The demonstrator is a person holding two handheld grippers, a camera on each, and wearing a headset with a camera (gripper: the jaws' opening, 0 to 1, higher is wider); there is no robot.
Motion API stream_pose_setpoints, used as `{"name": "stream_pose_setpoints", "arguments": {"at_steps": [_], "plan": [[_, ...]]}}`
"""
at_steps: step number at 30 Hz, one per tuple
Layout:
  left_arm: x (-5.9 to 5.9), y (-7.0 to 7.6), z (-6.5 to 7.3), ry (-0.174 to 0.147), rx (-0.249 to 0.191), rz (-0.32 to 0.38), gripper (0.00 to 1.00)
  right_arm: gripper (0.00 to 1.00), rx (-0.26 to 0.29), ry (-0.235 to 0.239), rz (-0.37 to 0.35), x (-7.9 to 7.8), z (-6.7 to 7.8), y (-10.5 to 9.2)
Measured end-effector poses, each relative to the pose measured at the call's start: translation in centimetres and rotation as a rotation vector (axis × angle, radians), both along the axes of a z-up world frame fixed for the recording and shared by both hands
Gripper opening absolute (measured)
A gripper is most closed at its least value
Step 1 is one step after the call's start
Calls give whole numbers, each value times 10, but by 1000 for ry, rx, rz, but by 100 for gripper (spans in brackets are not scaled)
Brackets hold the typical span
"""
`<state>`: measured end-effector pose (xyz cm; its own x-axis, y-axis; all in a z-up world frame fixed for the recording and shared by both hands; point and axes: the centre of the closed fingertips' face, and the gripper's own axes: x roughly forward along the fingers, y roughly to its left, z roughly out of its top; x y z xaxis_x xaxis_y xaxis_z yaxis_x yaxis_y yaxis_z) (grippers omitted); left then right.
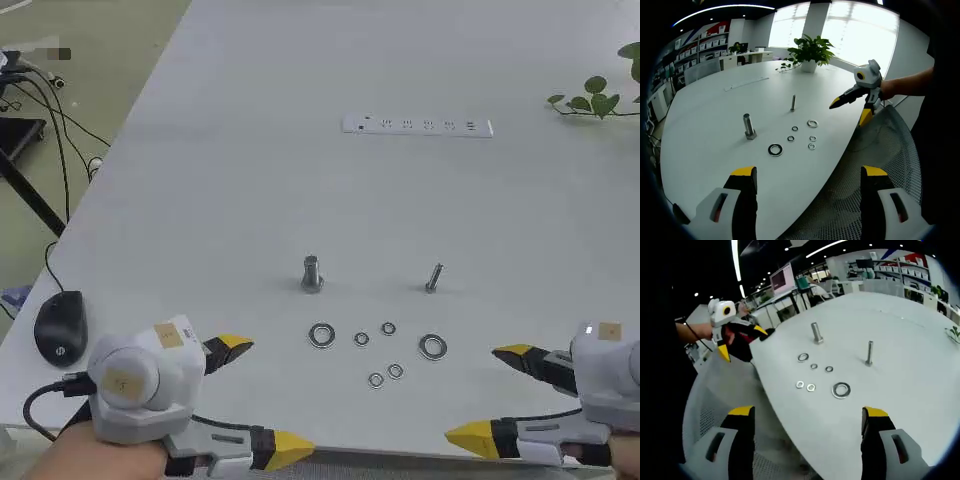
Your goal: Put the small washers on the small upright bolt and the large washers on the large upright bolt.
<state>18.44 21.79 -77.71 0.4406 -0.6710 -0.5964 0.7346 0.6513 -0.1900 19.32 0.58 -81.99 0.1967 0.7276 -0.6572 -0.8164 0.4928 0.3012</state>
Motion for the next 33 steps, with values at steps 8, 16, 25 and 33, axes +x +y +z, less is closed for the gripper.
{"name": "stream_pose_setpoints", "arguments": {"at_steps": [8,16,25,33], "plan": [[-2,4,3,-13,26,-6,89,81,-21,-1,44,4,6,13],[-5,7,2,-17,39,-9,91,80,-10,-61,45,20,16,20],[-4,1,1,-6,29,-25,89,77,-58,-54,73,20,7,20],[3,2,6,-26,29,-18,89,70,-137,-65,116,33,2,13]]}}
